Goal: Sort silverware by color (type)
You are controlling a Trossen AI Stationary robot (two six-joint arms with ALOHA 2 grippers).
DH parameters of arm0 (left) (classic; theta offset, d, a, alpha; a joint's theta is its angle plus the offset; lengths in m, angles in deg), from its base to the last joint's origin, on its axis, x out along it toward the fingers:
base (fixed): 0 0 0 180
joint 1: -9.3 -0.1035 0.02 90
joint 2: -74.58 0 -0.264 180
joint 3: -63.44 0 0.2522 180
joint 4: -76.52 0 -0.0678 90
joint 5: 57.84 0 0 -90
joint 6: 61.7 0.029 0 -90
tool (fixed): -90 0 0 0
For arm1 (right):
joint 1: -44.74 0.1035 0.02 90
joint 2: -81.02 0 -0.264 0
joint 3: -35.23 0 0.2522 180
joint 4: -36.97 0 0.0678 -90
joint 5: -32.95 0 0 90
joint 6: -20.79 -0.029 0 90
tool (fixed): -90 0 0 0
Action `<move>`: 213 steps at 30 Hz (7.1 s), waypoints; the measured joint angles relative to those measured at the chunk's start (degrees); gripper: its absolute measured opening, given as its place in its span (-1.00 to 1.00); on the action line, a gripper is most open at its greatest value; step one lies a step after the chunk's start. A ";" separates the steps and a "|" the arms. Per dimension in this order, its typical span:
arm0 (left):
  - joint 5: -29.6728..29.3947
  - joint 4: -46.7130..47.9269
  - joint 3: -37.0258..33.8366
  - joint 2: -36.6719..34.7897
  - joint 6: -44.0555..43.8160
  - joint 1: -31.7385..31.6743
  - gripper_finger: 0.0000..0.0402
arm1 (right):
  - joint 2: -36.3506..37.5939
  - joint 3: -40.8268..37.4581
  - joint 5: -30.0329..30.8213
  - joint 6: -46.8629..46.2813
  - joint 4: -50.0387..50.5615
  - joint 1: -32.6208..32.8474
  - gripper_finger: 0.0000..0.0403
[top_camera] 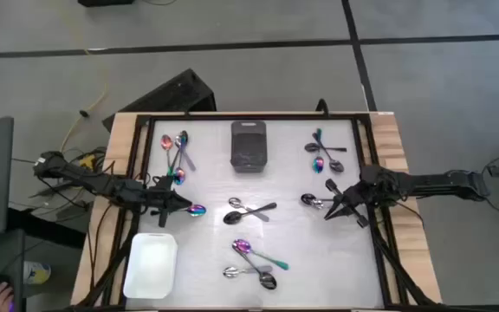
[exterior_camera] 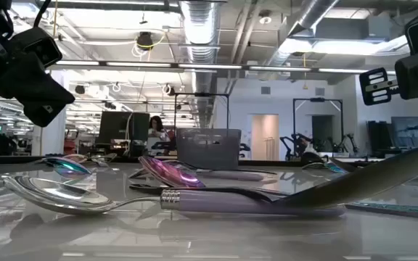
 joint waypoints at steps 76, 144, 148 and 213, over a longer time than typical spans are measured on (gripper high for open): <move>-13.61 -32.09 -0.11 1.40 36.65 -2.81 -1.00 | -0.02 0.00 12.50 15.35 -27.50 -0.04 -0.79; 4.23 -32.53 8.07 23.76 49.05 -22.29 0.37 | -55.54 34.99 37.64 -37.95 55.53 15.60 0.08; 4.23 -32.55 8.07 23.76 49.09 -22.29 0.37 | -55.54 33.54 37.65 -39.04 53.96 16.35 0.08; 4.27 -32.78 8.02 23.74 47.90 -22.29 0.37 | -55.63 61.24 32.25 -93.52 53.92 39.33 -0.63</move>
